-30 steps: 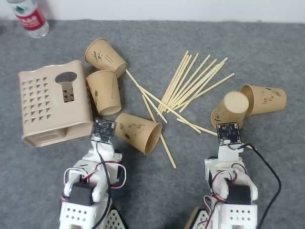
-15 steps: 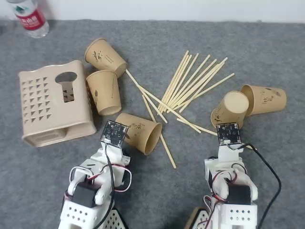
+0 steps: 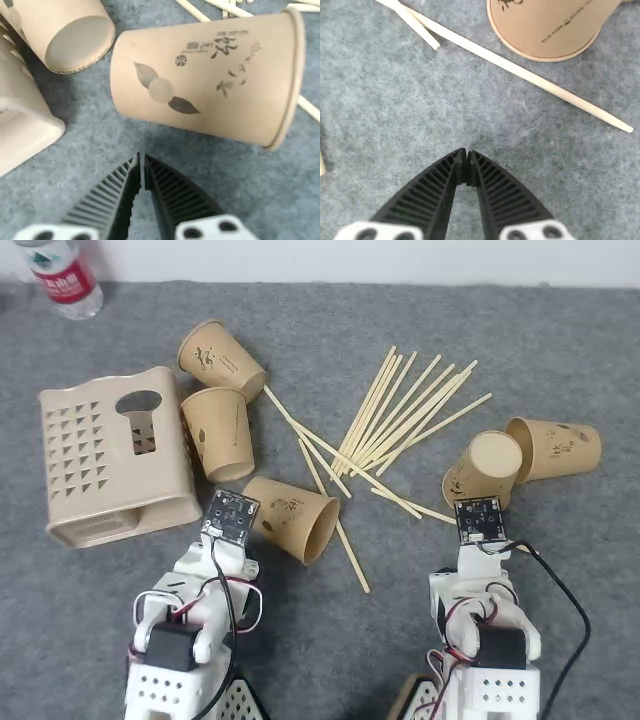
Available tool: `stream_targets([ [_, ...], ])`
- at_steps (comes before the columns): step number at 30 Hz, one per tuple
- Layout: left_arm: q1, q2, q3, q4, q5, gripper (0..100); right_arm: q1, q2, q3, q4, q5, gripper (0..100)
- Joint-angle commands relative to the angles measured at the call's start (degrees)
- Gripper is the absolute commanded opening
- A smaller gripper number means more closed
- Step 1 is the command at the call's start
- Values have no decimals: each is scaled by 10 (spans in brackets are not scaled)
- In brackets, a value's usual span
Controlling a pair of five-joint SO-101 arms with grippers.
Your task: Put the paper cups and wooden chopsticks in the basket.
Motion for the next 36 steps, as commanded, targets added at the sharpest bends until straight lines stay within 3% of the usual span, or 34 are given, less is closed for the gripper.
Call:
stream_targets([
  [1,-4,-7,-3,-13,-8,12,4,-7,-81,5,1,8],
  [11,-5,-7,-3,-14,-9,12,0,-7,-215,7,0,8],
  [17,-5,-7,-3,-14,-9,12,0,-7,-98,-8,4,8],
  [24,-5,-7,-3,-14,-9,12,4,-7,16,-116,4,8],
  [32,-5,-7,-3,-14,-9,12,5,-7,-139,-113,1,8],
  [36,-5,-7,-3,-14,-9,12,0,-7,-236,-48,0,8],
])
